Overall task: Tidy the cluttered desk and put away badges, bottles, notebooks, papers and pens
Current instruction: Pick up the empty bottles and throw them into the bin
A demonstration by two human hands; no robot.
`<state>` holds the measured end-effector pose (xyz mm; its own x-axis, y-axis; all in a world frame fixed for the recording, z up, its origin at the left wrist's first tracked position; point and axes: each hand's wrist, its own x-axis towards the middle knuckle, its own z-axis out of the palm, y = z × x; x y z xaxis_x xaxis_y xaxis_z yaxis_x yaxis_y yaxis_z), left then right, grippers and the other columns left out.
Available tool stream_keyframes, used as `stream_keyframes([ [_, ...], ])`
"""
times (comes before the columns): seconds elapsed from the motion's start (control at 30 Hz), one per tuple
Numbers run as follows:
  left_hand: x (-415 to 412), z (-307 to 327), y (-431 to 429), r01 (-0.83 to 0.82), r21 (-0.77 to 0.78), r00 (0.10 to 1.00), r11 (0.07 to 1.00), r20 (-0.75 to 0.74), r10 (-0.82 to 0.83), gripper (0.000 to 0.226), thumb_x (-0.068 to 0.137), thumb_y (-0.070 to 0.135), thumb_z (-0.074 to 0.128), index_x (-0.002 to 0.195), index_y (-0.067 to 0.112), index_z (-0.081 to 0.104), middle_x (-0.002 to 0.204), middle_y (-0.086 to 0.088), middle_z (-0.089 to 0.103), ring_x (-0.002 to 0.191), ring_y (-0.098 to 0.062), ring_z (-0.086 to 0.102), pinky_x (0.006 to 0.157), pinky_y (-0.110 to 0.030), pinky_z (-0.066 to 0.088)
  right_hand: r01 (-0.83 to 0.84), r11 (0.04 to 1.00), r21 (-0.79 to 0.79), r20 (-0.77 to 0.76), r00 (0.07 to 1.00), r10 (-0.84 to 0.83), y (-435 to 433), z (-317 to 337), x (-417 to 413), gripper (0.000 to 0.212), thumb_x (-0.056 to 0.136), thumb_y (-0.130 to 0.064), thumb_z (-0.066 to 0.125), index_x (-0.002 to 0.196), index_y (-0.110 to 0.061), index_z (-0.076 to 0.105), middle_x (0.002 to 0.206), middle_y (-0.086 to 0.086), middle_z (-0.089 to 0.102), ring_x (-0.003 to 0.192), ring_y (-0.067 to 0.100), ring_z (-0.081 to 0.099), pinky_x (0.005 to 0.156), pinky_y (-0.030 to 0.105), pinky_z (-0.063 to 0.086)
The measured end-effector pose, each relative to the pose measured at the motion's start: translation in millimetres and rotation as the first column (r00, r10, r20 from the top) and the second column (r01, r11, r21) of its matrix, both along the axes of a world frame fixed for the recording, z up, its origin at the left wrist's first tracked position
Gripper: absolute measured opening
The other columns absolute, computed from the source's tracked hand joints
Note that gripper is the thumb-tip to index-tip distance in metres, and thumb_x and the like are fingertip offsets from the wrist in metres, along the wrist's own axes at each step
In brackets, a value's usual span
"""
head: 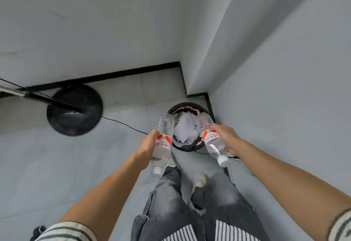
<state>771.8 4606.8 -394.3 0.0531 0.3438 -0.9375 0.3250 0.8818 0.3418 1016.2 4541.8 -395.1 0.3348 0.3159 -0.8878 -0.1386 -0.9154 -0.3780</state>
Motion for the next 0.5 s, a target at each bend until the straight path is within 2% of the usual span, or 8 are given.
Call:
stream_keyframes([
  [0.13,6.7,-52.0,28.2,0.017,0.008,1.000,1.000,-0.007,-0.017,0.033,0.093,0.032,0.056,0.118,0.010,0.053,0.094,-0.011,0.064,0.079,-0.024,0.063,0.058,-0.032,0.052,0.017,0.998,-0.065,-0.037,0.999,-0.019,28.9,-47.6,-7.5,0.017,0.085,-0.027,0.063,0.093,-0.012,0.063,0.085,0.014,0.067,0.073,0.028,0.064,0.066,0.034,0.049],
  [0.23,14.7,-105.6,40.2,0.024,-0.012,1.000,1.000,0.017,-0.024,0.055,0.091,0.038,0.062,0.138,0.017,0.042,0.116,-0.013,0.061,0.094,-0.025,0.064,0.064,-0.035,0.055,0.002,0.997,-0.082,-0.045,0.999,-0.005,40.4,-107.3,-9.4,0.027,0.086,-0.028,0.064,0.110,-0.014,0.063,0.093,0.011,0.068,0.074,0.025,0.065,0.059,0.027,0.048],
  [0.27,18.8,-123.0,45.6,0.024,-0.025,1.000,0.999,0.019,-0.024,0.058,0.091,0.039,0.063,0.140,0.019,0.040,0.119,-0.013,0.059,0.096,-0.025,0.064,0.066,-0.036,0.056,0.000,0.996,-0.086,-0.043,0.999,-0.004,45.2,-127.8,-8.0,0.033,0.086,-0.029,0.065,0.116,-0.015,0.061,0.097,0.011,0.068,0.076,0.024,0.066,0.057,0.026,0.048],
  [0.37,33.4,-183.0,53.2,0.003,-0.035,1.000,0.999,0.005,-0.003,0.051,0.092,0.036,0.062,0.138,0.021,0.044,0.113,-0.009,0.061,0.089,-0.019,0.064,0.067,-0.035,0.056,0.027,0.994,-0.104,0.003,1.000,-0.027,52.8,-194.4,0.1,0.047,0.087,-0.030,0.067,0.131,-0.020,0.053,0.106,0.007,0.063,0.083,0.023,0.066,0.059,0.028,0.049],
  [0.43,42.8,-222.7,54.3,-0.004,-0.049,1.000,0.999,-0.009,0.004,0.048,0.093,0.035,0.060,0.137,0.021,0.046,0.113,-0.009,0.061,0.086,-0.017,0.064,0.063,-0.032,0.054,0.033,0.994,-0.106,0.032,0.999,-0.030,55.6,-235.7,5.0,0.052,0.088,-0.030,0.068,0.136,-0.019,0.050,0.105,0.005,0.062,0.084,0.020,0.065,0.062,0.029,0.051],
  [0.5,50.8,-259.1,55.6,0.002,-0.058,1.000,0.998,-0.017,-0.003,0.049,0.095,0.034,0.058,0.139,0.020,0.045,0.119,-0.012,0.061,0.085,-0.018,0.063,0.059,-0.028,0.050,0.002,0.994,-0.114,0.051,0.999,0.003,56.7,-273.6,9.1,0.056,0.088,-0.033,0.069,0.138,-0.020,0.048,0.114,0.006,0.062,0.089,0.021,0.066,0.065,0.031,0.054],
])
